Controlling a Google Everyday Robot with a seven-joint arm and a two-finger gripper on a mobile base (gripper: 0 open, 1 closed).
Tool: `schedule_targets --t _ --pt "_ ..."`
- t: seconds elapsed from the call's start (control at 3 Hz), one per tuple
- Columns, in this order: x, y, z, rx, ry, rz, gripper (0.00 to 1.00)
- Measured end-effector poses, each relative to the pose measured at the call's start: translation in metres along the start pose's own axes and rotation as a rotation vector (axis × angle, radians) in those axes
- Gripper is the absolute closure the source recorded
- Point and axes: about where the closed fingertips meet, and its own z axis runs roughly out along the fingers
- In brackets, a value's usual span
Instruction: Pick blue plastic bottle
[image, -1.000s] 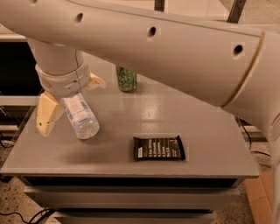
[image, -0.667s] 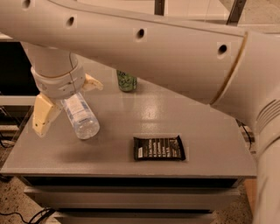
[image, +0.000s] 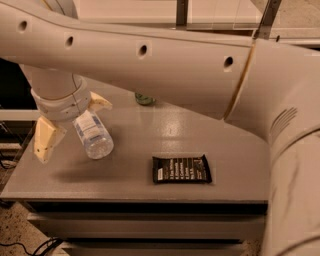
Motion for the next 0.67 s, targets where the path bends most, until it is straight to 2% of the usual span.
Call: schedule_targets --t 0.33,0.67 --pt "-0.0036 0.0040 0.0111 -0.004 0.009 -0.013 0.17" --pt "-0.0060 0.0053 0.0170 -0.011 0.015 -0.023 0.40"
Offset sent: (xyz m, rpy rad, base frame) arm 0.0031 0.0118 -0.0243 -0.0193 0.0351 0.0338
